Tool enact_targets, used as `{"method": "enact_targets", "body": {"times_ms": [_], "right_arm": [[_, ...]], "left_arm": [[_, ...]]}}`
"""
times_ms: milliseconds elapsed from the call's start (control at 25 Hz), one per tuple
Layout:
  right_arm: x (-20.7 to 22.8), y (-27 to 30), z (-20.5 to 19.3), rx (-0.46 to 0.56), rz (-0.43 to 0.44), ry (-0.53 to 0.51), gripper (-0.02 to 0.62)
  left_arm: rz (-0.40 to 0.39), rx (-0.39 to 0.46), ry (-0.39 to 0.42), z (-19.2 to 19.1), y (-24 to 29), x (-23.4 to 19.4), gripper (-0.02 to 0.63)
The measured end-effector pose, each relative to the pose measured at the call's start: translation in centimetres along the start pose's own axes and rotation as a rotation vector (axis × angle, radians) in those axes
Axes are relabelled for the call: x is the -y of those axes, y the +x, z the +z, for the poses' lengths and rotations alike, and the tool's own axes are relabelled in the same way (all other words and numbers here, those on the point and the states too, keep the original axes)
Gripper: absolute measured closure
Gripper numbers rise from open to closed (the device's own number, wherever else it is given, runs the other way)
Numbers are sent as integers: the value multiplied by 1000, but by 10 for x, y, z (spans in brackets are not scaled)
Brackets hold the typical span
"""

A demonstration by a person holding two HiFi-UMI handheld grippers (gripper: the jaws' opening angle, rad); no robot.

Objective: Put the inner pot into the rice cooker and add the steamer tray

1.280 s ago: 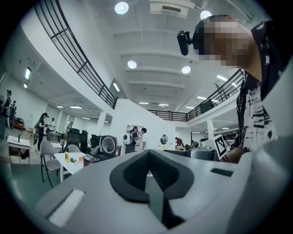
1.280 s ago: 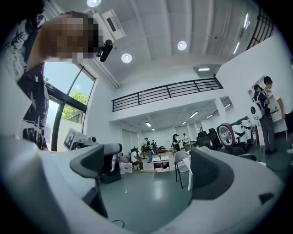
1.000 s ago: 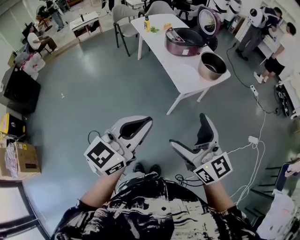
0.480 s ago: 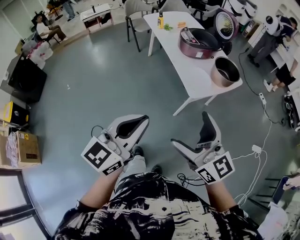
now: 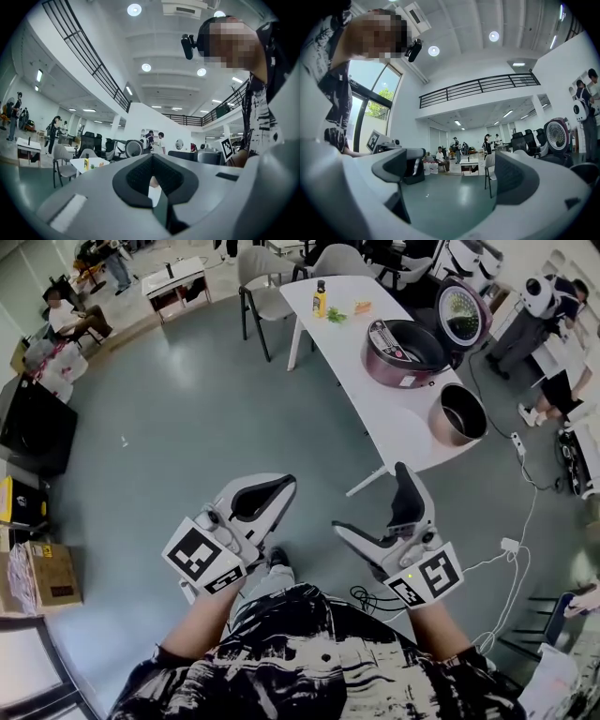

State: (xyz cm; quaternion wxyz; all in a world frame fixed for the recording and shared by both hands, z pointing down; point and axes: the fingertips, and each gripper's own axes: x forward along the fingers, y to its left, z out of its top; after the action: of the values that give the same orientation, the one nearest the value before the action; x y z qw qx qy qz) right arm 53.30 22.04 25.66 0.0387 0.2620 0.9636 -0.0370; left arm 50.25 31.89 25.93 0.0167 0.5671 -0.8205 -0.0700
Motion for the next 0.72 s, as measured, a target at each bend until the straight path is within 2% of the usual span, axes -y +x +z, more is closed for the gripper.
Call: {"method": "enact_targets", "body": {"times_ms": [240,720], "right_arm": [[8,83,-5,8,-35,-6,58],[64,187,-26,-19,-30,11,58]], "left_arm": [[-67,-7,11,15,4,-82,601],[-91,-18,-7,16,55,-193,601]]}}
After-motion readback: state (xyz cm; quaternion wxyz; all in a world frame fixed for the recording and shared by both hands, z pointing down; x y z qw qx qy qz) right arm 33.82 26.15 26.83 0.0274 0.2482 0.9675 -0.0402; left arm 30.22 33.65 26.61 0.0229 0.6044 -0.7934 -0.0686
